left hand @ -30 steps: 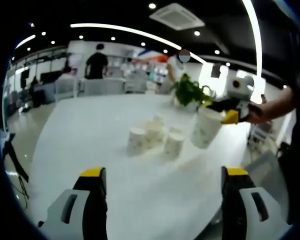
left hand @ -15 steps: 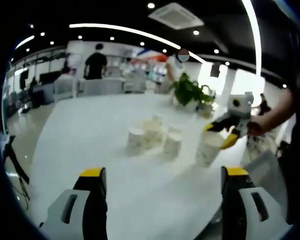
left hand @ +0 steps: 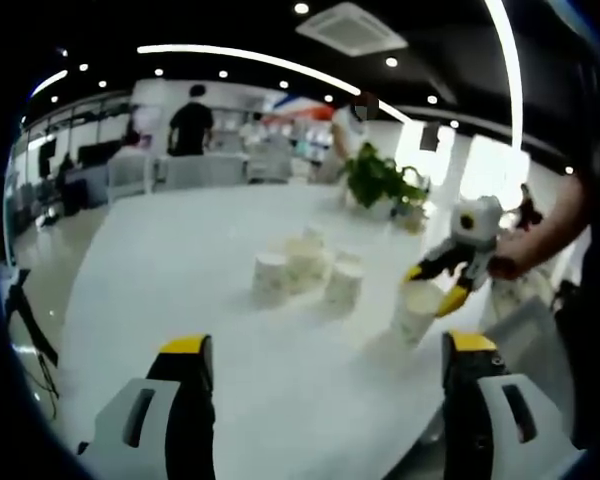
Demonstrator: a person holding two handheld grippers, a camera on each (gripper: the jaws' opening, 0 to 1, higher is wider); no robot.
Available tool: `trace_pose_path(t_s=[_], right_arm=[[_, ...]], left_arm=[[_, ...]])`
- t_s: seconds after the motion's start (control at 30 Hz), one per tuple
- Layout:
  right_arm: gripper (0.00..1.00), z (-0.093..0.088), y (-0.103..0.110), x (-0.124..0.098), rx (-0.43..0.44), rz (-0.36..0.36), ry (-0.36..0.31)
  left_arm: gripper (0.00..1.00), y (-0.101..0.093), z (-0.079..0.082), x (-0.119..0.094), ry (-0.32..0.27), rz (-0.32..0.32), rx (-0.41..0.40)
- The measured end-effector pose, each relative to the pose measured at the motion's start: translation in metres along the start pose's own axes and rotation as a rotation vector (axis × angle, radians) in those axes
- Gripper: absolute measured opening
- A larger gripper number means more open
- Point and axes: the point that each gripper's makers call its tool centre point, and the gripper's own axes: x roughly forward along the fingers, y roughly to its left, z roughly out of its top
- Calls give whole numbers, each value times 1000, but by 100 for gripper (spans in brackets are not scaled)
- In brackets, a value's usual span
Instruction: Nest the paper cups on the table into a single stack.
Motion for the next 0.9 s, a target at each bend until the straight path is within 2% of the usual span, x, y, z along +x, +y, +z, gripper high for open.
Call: trace_pose_path(t_s=[0.2, 0.6, 0.9], right_arm=[[41, -10, 0, 2, 7, 6, 11], [40, -16, -1, 6, 30, 4, 3], [40, -23, -1, 9, 16, 16, 19]], left_arm=[[95, 1, 0, 1, -2, 1, -1], [94, 2, 1, 5, 10, -6, 0], [95, 4, 2, 5, -1, 1, -4]])
